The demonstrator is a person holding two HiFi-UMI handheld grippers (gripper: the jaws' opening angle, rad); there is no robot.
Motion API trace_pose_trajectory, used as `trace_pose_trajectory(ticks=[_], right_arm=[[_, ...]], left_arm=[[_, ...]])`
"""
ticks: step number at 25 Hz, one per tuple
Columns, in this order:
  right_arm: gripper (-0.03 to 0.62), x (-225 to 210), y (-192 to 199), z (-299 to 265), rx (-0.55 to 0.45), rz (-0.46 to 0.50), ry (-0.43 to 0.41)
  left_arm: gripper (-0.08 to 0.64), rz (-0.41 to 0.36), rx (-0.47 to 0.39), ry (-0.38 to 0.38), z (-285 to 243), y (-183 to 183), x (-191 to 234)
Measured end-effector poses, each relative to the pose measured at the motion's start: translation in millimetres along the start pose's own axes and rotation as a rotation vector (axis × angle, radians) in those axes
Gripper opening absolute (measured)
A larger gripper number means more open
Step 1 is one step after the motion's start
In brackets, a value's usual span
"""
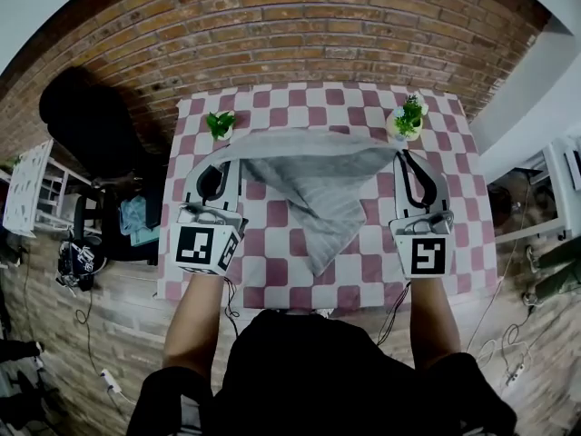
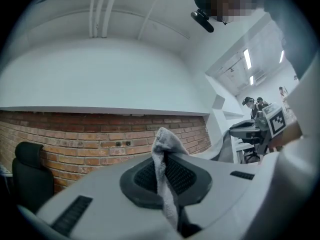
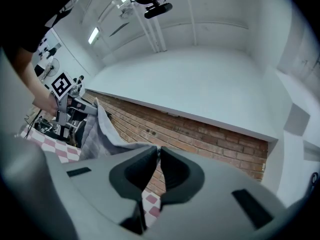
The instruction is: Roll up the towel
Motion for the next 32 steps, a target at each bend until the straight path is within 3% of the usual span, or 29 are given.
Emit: trace_pose_trajectory(ticks=[5,10,13,16,20,22,25,28,32], right_arm=[[0.026,0,8,2,0.016,-0.016,-0.043],[0.026,-2,34,-21,0.077,0.038,-0.067],[0.026,-8,60,-61,0.153,0.063,-0.092],[0.026,-20,78,-118,0.160,0.079,-0.113],[0.026,-58,89,-200,0.234,0.090,-0.102],[0.026,-88,76,-240,0.240,0.122,-0.068],[0.026,-133,22,-289,0.187,0.174,0.001],[0.028,-169,-50,-311,0.075,0.209,0.072],[0.028,-192,-134,-302,-0.117,0.232,0.130]], left_arm=[[0.006,-0.017,0.029,-0.032,1,6,-3],[0.006,-0.016,0.118,-0.007,-29,41,16],[0.006,-0.018,0.192,0.026,-70,68,39],[0.006,-0.021,0.262,0.060,-118,87,65],[0.006,-0.038,0.332,0.083,-195,84,102],[0.006,-0.071,0.335,0.092,-237,63,121],[0.006,-0.129,0.296,0.086,-287,5,148],[0.006,-0.196,0.171,0.058,-307,-78,168],[0.008,-0.280,-0.041,0.054,-290,-180,177]])
Point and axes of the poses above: the fingertips, and each gripper's own axes: z backward along the fingers, x to its left, y out of its underside, the point moved 4 cm from there along z, backward along the fingers, and after that the axes turned 1 degree about z, right-handed, at the moved point
